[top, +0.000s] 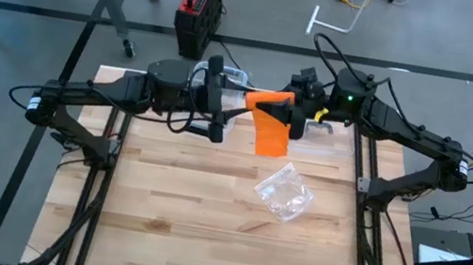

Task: Roll bandage
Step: Roll the orange bandage

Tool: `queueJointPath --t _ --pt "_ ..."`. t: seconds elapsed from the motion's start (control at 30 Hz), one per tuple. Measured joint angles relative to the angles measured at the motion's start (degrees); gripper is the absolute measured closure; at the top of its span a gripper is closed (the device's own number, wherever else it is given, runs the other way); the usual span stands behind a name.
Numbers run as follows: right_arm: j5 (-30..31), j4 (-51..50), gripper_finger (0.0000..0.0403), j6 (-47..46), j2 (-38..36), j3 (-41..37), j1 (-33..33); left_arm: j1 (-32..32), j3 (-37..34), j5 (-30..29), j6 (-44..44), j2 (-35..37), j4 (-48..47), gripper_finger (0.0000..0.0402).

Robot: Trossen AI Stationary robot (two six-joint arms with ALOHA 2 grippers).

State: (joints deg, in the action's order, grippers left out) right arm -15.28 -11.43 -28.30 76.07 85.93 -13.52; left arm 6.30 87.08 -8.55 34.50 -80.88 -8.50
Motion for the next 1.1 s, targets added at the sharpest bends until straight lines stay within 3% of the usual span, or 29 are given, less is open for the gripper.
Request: queueJointPath --t 0.07,0.23,0.47,0.73,1.1 --pt "-0.5 0.2 0.0274 5.3 0.0 0.0 0.1 0.1 0.0 1.5 -6.7 0.8 -2.4 0.0203" --pt "-2.2 0.1 0.0287 19.6 -0.2 0.0 0.0 1.4 0.2 13.0 -22.2 2.2 -1.8 0.0144" --pt "-5.5 0.3 0.0288 28.1 0.2 0.0 0.0 2.5 0.2 14.8 -22.5 1.4 1.1 0.0127" --pt "-7.3 1.0 0.0293 27.2 0.2 0.0 0.0 3.0 0.2 15.4 -15.7 -0.3 2.6 0.0187" --pt "-7.7 -0.2 0.028 26.6 0.2 0.0 0.0 3.0 0.2 15.1 -15.5 -1.3 2.4 0.0349"
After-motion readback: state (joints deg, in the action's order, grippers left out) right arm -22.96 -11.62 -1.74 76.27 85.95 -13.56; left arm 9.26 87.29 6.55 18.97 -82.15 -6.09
